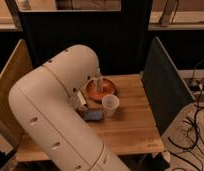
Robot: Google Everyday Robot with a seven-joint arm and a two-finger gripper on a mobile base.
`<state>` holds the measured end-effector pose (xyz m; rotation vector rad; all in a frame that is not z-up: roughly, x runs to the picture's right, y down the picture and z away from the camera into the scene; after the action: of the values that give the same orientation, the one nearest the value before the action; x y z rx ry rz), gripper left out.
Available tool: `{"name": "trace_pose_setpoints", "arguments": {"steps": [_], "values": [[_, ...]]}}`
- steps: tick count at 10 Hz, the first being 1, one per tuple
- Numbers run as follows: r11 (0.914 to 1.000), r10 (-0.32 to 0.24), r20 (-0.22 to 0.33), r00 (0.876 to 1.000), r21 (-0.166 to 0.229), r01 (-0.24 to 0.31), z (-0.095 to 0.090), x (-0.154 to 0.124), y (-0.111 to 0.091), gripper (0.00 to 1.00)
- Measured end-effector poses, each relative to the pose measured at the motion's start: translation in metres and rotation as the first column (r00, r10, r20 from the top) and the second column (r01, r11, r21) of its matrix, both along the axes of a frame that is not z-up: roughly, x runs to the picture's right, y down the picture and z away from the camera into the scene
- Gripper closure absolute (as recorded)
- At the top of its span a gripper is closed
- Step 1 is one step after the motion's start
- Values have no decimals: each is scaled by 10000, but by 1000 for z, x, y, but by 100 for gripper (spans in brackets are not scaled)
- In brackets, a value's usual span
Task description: Place the pepper in the ceramic cup
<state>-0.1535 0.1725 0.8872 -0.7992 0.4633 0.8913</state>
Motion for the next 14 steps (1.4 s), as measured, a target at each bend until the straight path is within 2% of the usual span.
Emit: {"name": "trace_pose_setpoints", "arguments": {"steps": [1, 2, 5, 6, 8, 10, 13, 14], "values": [[10000, -5, 8, 10000, 50, 5, 0, 1, -3, 56], [9999, -24, 25, 10000, 109, 23, 0, 1, -5, 63], [9992, -143, 236, 9996, 371, 134, -5, -7, -10, 94], [9990, -182, 265, 9995, 407, 171, -7, -7, -10, 99], [9986, -92, 330, 9994, 515, 75, -11, -8, -15, 100], [9964, 236, 545, 9982, 805, -280, -18, -10, -32, 100], [9791, 1013, 1214, 9874, 1637, -1205, -36, -8, -85, 100], [9660, 1406, 1321, 9812, 1990, -1652, -42, -3, -108, 100]]}}
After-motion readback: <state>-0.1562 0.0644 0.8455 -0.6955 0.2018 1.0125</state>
